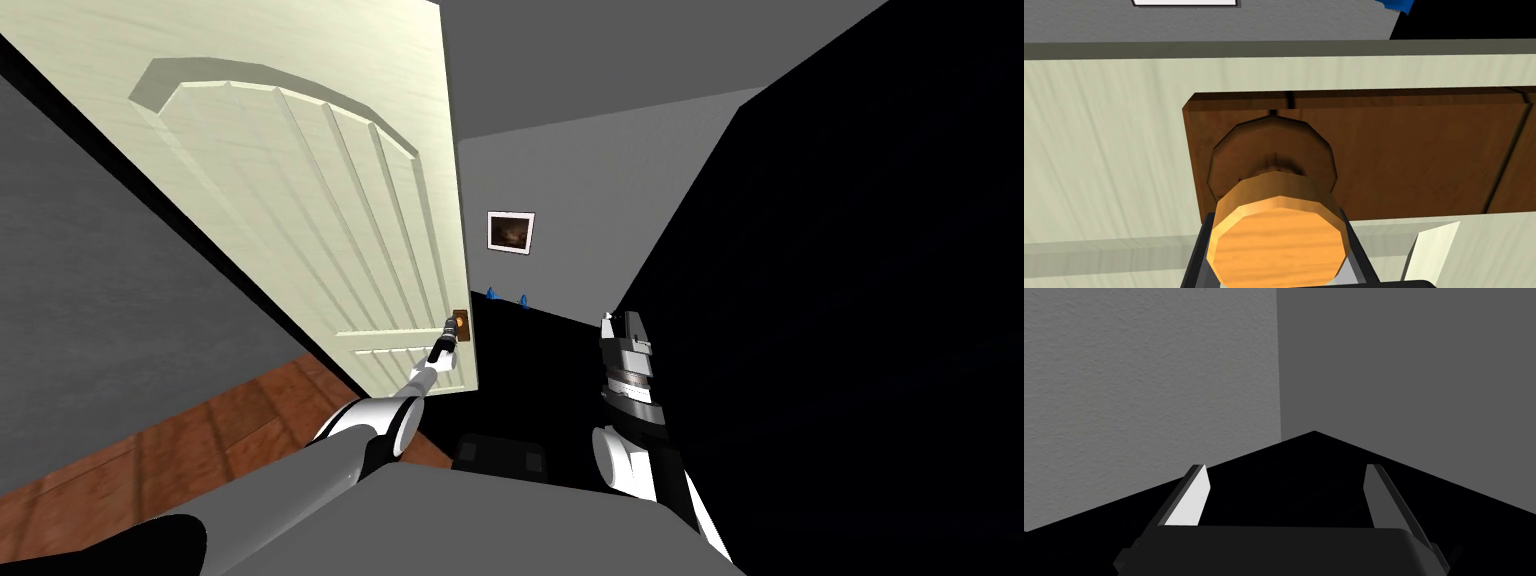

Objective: Push the door open

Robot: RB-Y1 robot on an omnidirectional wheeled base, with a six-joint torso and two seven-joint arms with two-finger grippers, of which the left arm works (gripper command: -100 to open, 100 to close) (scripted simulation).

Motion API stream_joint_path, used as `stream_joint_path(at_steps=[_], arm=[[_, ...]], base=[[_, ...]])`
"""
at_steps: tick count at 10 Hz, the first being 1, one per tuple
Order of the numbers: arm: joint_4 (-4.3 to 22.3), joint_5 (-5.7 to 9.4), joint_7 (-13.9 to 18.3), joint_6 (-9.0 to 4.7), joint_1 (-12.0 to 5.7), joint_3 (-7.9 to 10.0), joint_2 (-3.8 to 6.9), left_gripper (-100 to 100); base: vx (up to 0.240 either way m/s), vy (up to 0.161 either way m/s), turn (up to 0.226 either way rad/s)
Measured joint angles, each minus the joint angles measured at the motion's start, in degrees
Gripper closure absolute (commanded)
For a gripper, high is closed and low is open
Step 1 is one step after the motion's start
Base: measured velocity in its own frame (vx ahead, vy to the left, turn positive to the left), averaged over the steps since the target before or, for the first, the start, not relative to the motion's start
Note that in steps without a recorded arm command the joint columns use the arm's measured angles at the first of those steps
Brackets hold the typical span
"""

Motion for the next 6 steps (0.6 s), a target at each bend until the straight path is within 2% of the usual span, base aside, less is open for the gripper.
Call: stream_joint_path(at_steps=[3,6], arm=[[-0.2,0.35,0.1,0.16,0.33,-0.32,0.12,100],[0.2,0.92,0.3,0.05,0.22,-1.14,0.39,100]], base=[[0.139,-0.013,0.083],[0.19,-0.032,0.11]])
